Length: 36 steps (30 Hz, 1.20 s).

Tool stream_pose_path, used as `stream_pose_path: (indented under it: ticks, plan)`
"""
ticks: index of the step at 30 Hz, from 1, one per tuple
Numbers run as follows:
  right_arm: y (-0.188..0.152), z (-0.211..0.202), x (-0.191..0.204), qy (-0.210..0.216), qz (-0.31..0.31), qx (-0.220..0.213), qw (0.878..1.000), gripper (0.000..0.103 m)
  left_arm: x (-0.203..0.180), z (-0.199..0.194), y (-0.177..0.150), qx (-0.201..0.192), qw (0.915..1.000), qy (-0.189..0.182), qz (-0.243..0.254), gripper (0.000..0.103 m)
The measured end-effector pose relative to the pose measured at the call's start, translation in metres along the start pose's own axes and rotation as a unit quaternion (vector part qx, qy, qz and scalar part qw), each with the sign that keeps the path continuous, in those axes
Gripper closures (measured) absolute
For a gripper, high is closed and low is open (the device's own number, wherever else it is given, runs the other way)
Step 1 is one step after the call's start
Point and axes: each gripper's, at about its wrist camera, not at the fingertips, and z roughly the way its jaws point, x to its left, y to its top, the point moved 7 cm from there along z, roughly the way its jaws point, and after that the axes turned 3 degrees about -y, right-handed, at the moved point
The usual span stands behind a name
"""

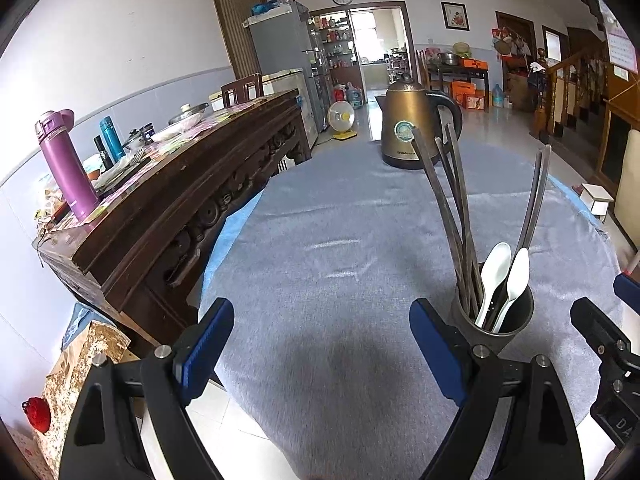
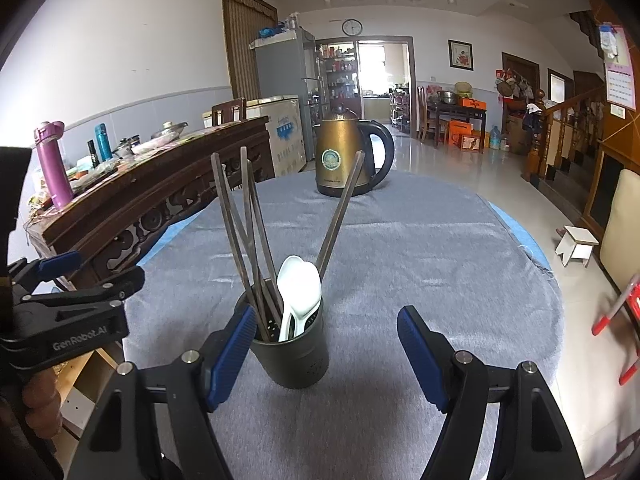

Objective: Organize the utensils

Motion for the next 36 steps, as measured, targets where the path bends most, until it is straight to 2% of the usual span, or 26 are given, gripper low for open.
stream_pose_path:
  ticks: [20, 36]
  plan:
    - [-0.001, -0.009, 0.004, 0.000, 0.001, -0.003, 1.000, 0.026, 0.007, -0.010, 0.000, -0.005, 0.9999, 0.003, -0.011, 0.013]
    - [0.003, -0.028, 0.006, -0.008, 0.013, -0.005, 1.000, 0.026, 0.017, -0.048, 0.005, -0.039, 0.9991, 0.004, -0.019, 0.013]
